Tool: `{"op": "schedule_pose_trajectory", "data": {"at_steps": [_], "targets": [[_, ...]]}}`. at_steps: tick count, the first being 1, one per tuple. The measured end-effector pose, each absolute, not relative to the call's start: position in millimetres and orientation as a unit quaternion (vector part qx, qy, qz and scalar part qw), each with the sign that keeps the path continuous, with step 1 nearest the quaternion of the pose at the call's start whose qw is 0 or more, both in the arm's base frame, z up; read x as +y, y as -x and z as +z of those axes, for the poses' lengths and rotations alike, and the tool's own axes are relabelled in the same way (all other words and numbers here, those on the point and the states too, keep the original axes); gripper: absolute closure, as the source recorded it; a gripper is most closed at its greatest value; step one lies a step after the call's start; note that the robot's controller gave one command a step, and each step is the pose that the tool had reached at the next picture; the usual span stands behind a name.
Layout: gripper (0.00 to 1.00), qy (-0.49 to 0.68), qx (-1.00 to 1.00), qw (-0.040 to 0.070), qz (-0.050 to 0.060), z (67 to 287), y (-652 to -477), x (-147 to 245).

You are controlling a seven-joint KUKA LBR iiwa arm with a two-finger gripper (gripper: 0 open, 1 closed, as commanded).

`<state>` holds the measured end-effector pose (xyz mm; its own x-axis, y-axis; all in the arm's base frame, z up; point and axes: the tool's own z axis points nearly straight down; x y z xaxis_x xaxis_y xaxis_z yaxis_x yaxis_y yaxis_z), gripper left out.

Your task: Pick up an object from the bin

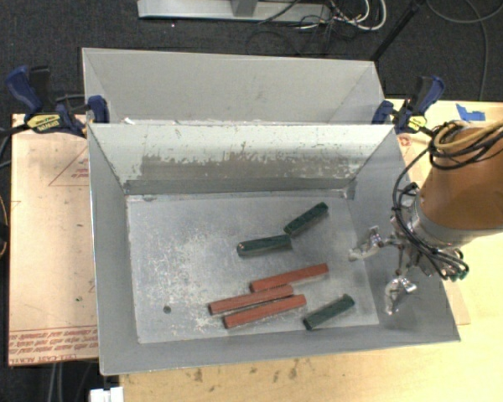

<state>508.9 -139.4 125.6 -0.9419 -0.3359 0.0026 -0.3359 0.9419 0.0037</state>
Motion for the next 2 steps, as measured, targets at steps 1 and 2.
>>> {"op": "schedule_pose_trajectory", "data": {"at_steps": [1,2], "targets": [[1.00,-0.231,-0.973,-0.018,0.006,83.1,-525.1,-64.4],[1.00,-0.231,-0.973,-0.018,0.006,83.1,-525.1,-64.3]]}}
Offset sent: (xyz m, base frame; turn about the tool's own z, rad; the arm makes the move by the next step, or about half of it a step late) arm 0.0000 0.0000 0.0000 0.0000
